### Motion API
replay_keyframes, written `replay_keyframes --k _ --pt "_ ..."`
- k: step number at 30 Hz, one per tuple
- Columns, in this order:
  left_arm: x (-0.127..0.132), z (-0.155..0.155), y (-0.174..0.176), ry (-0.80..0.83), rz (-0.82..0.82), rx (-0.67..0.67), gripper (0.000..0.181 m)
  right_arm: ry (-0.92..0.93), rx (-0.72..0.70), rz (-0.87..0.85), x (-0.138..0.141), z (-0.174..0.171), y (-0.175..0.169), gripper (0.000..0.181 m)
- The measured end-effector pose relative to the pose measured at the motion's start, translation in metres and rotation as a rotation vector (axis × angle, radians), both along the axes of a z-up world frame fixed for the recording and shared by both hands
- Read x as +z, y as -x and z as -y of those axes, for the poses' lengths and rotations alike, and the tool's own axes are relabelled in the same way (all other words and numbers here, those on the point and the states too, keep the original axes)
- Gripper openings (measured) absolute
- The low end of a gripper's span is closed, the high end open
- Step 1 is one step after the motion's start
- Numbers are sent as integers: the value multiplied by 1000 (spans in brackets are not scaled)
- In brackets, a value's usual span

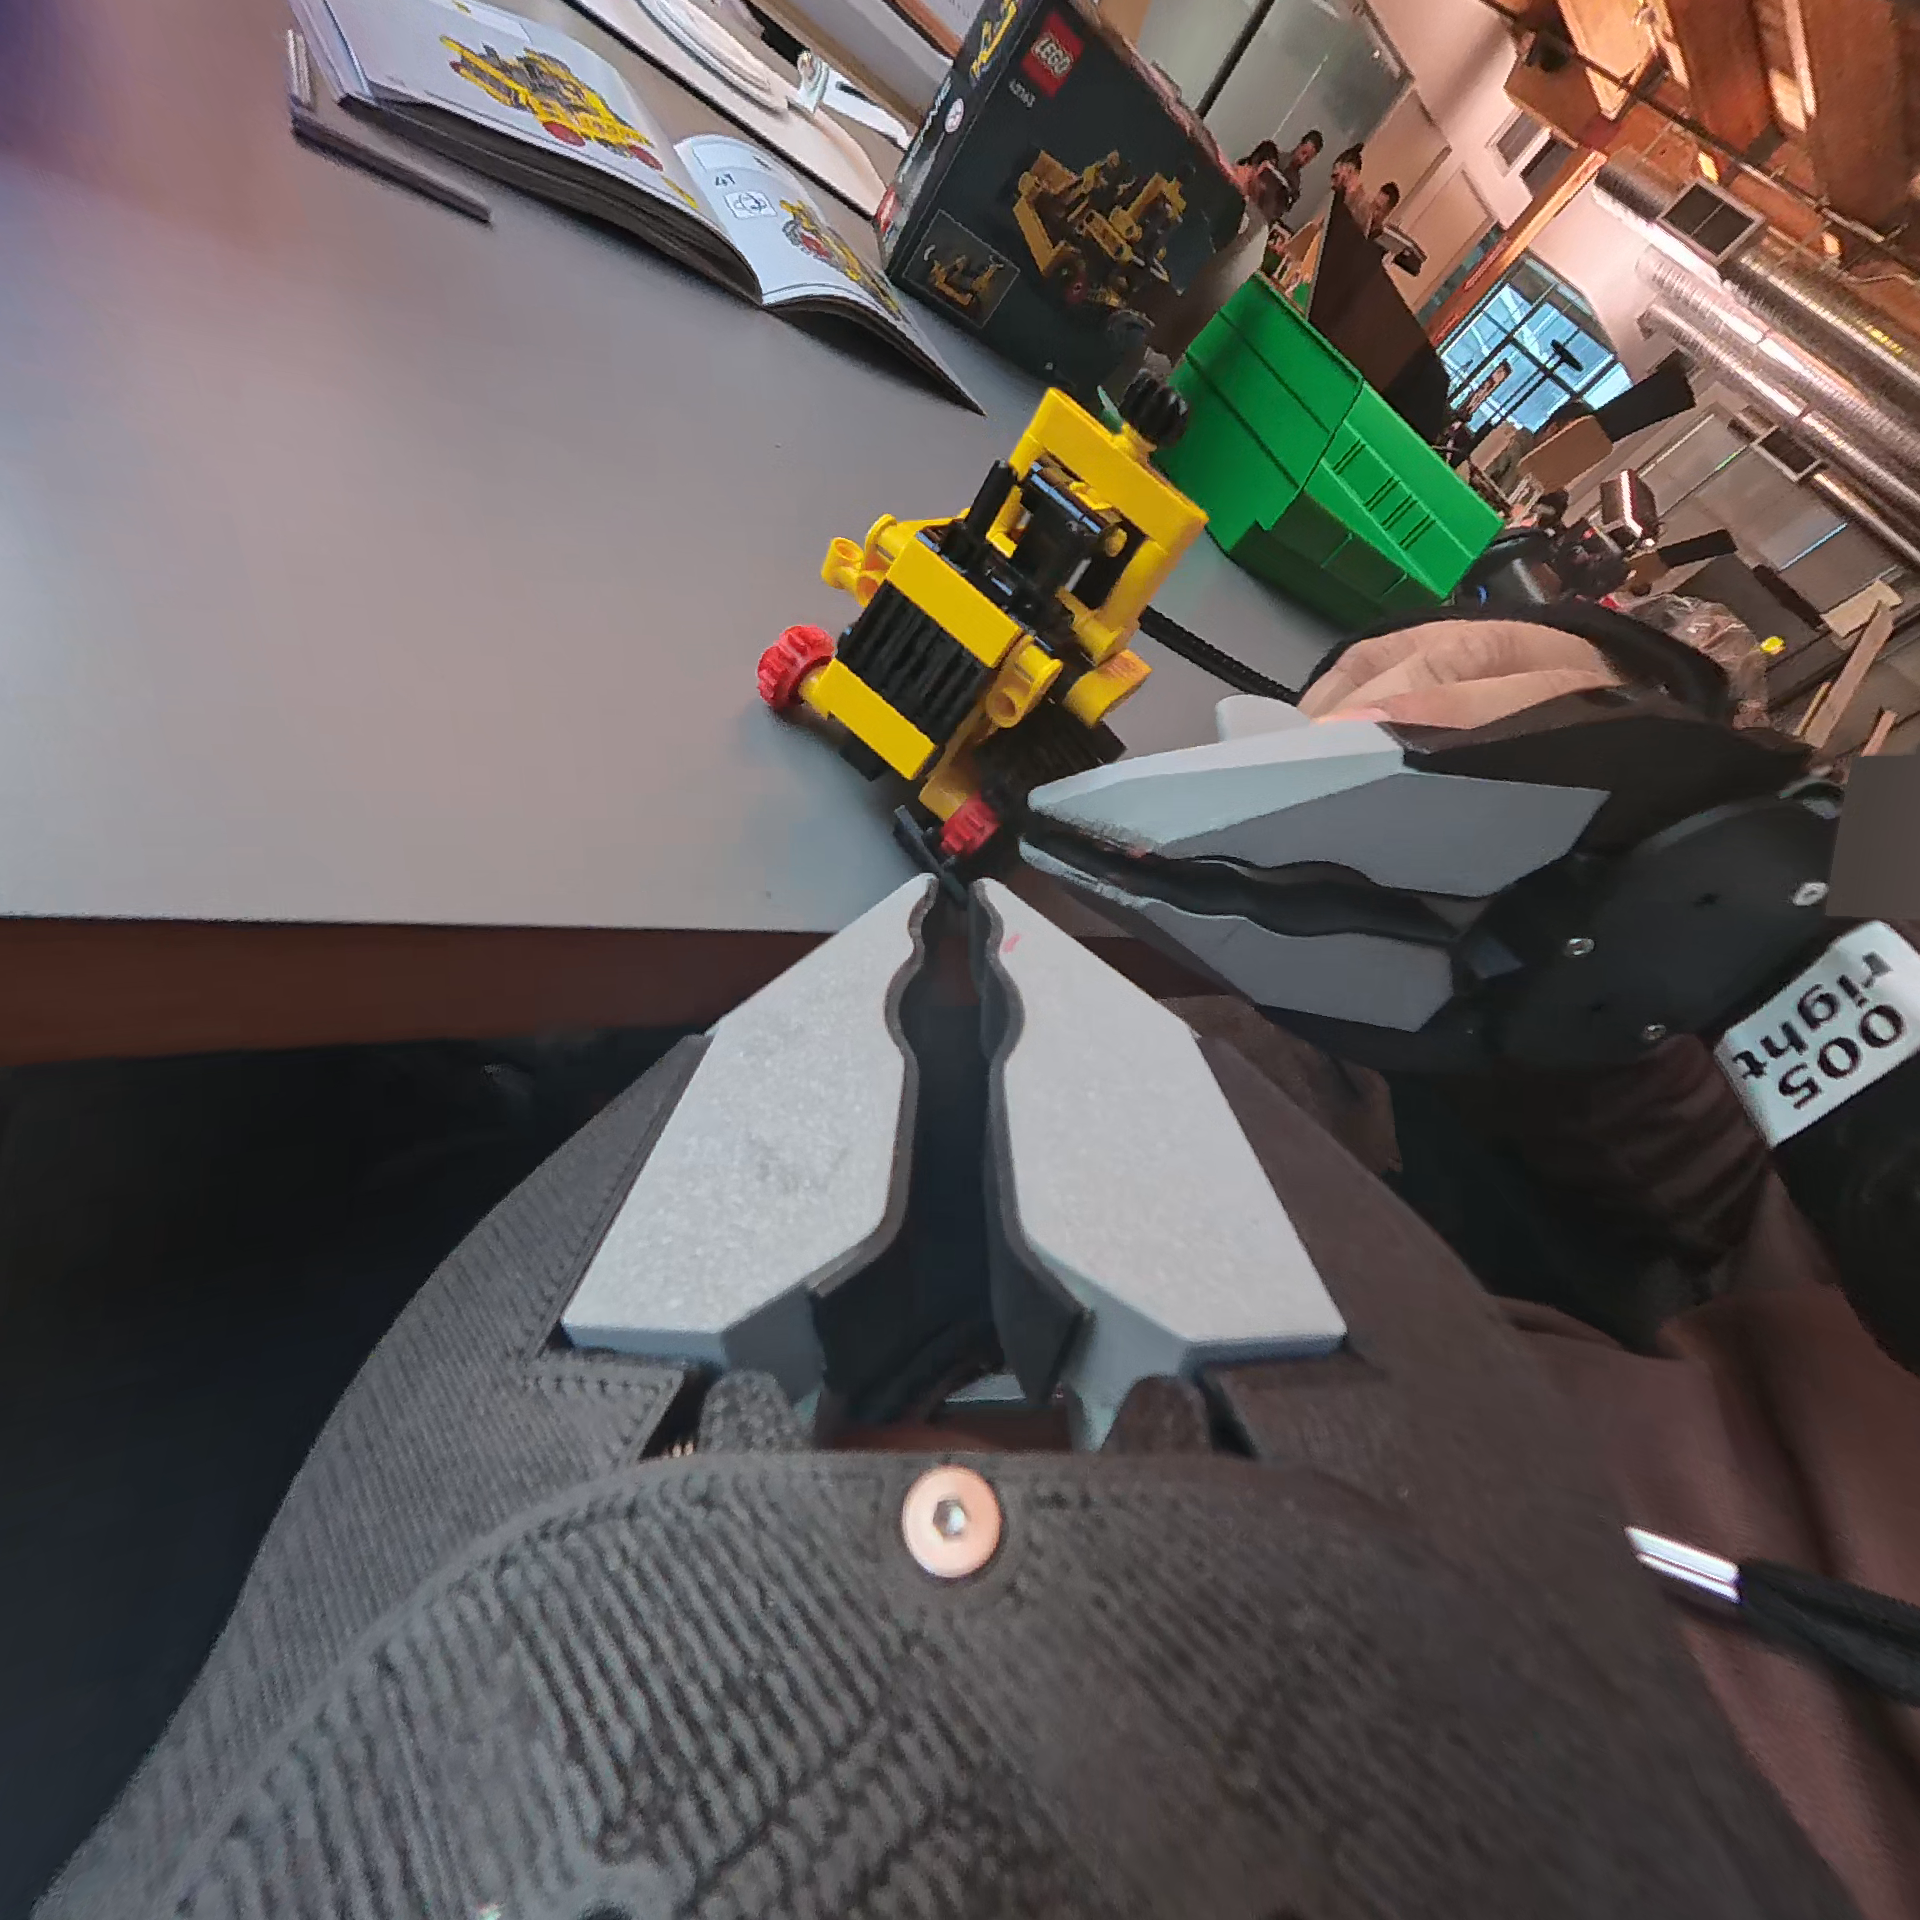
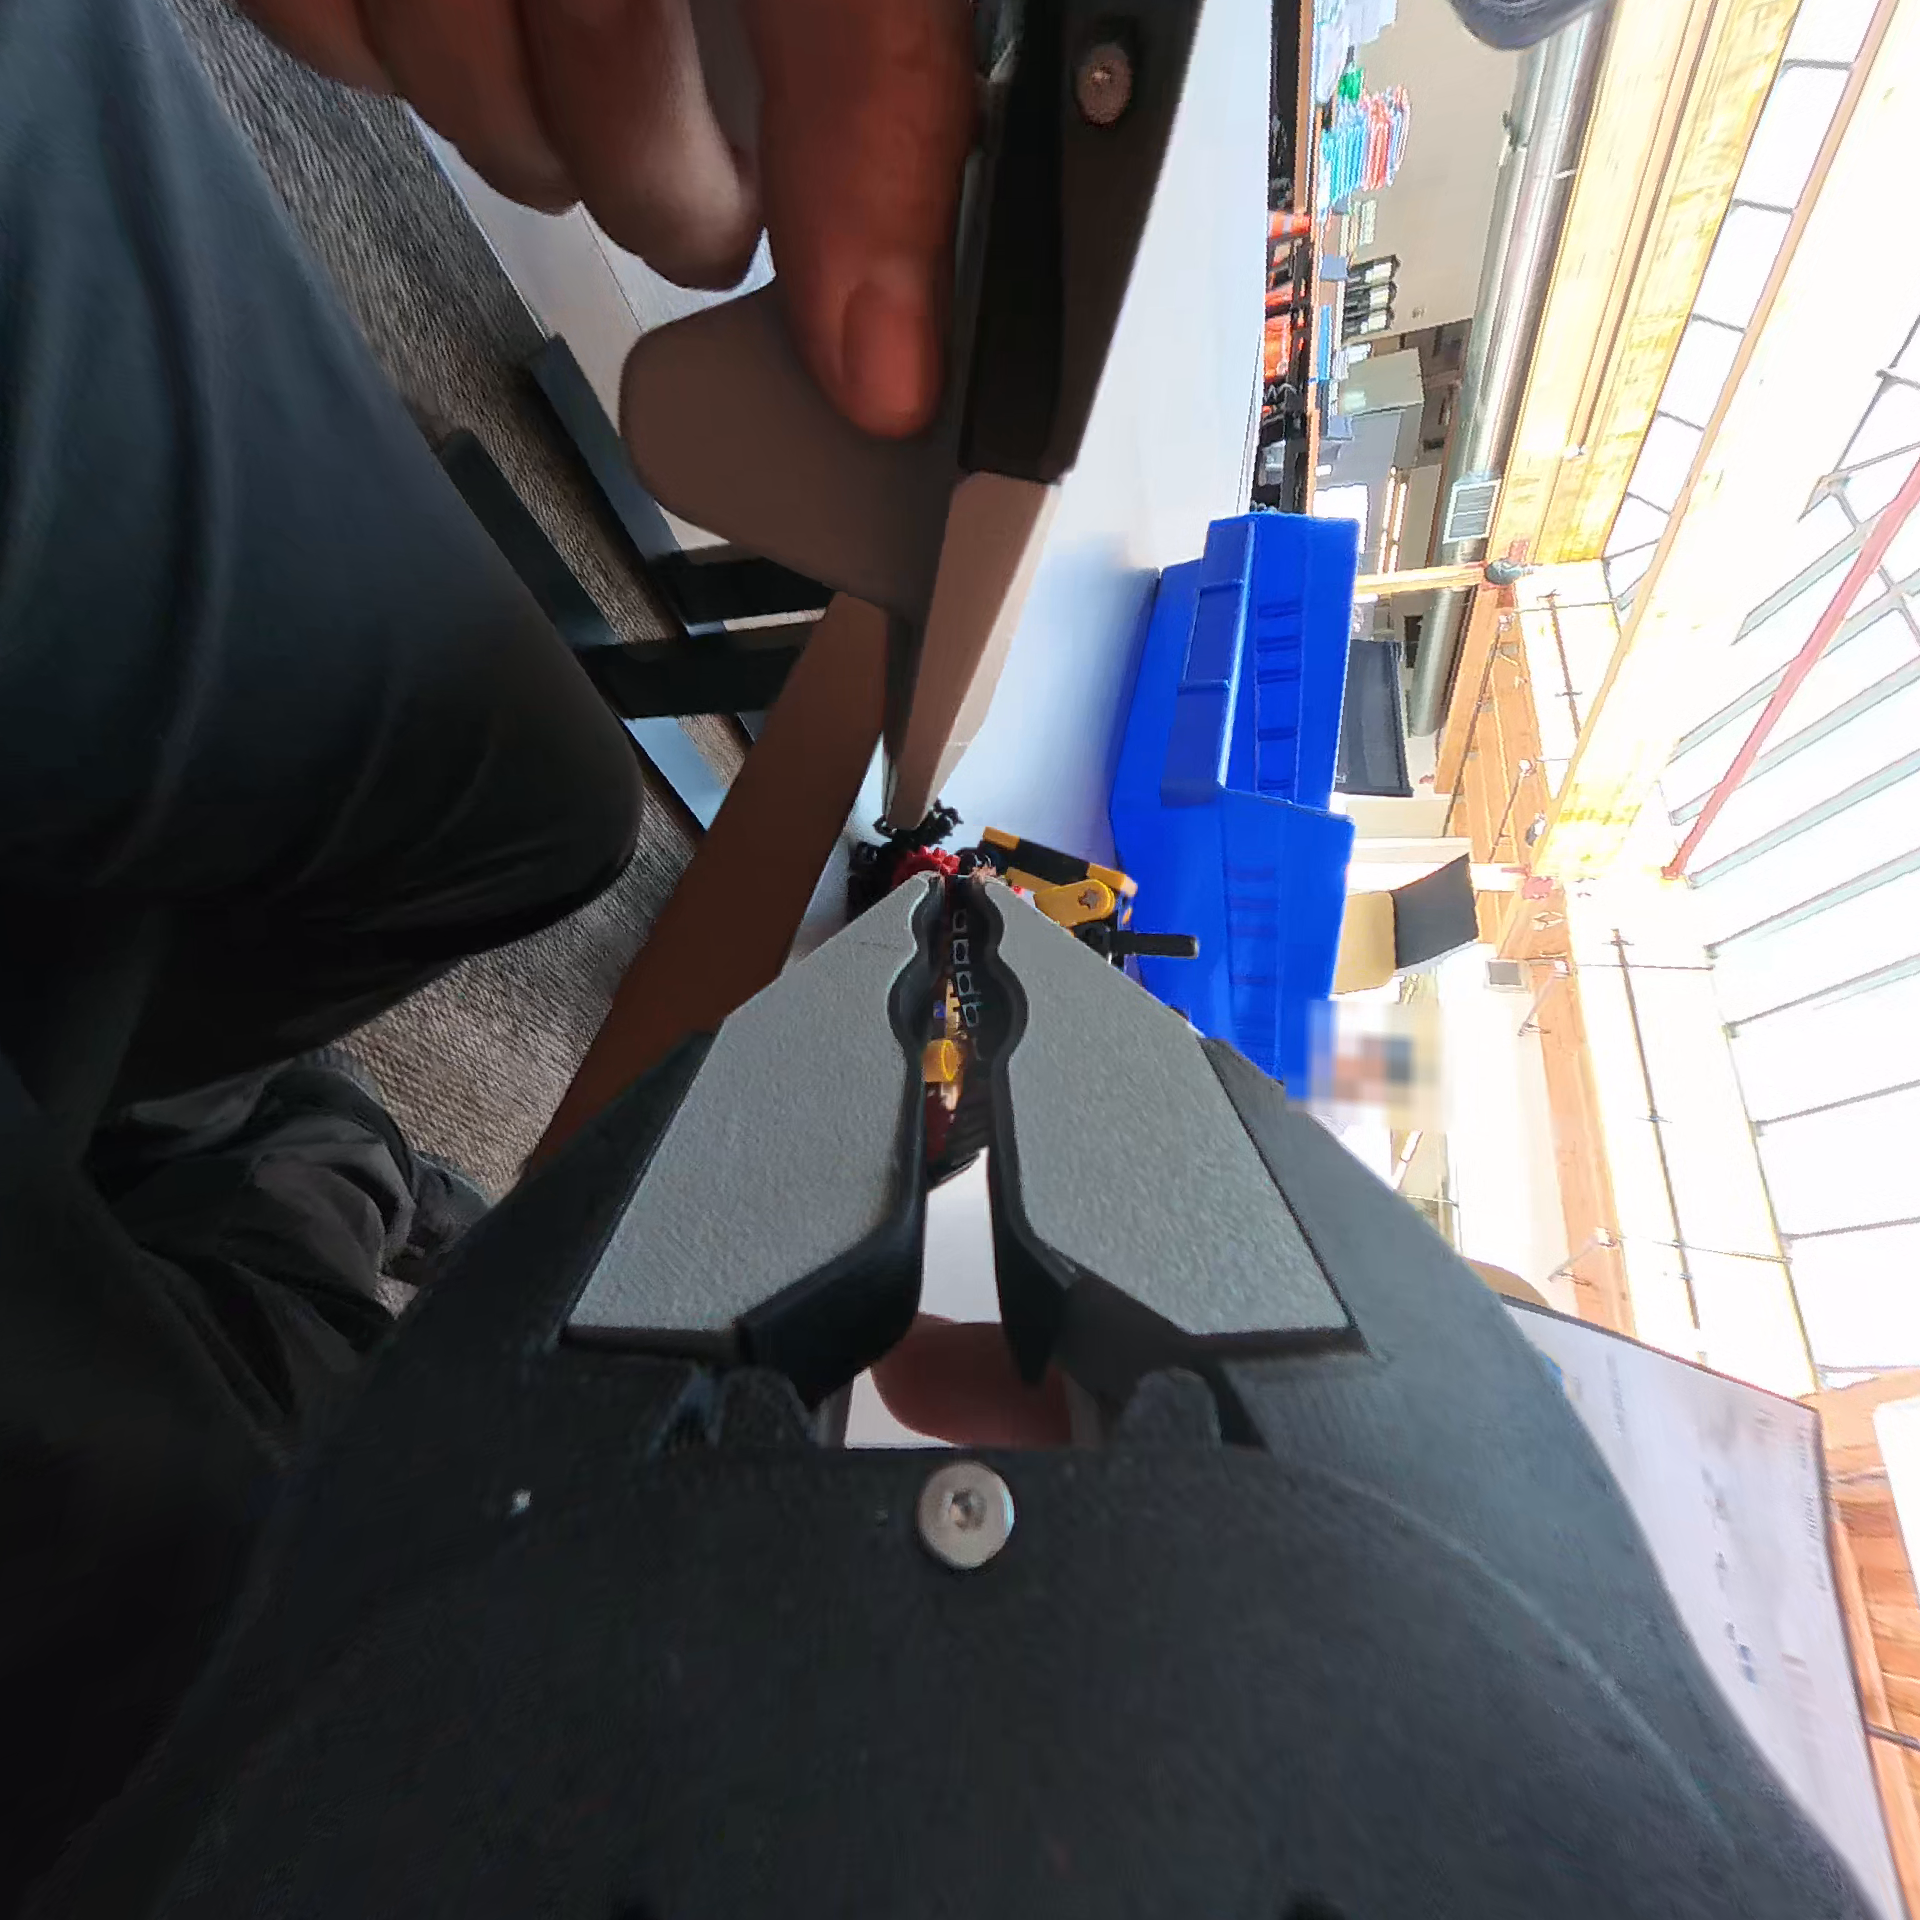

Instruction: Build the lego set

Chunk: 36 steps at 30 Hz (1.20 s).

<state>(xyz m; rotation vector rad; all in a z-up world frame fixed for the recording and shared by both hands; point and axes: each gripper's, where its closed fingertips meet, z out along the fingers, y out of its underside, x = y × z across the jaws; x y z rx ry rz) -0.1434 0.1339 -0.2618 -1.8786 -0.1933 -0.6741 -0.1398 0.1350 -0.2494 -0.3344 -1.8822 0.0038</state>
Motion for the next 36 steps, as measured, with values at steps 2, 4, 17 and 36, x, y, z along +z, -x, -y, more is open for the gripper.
replay_keyframes --k 2,4,17,36 --pt "0 -3 3 2 -15 -1 1 -22 -15 4 0 -2 2 0" --pt "1 -5 6 4 -34 -3 0 -34 -28 7 0 -5 4 0" --pt "7 -19 17 -11 -180 -40 0 -76 -107 20 2 -17 16 0" --pt "10 -29 16 -60 -490 -135 0 -19 -115 0 2 -23 16 0"
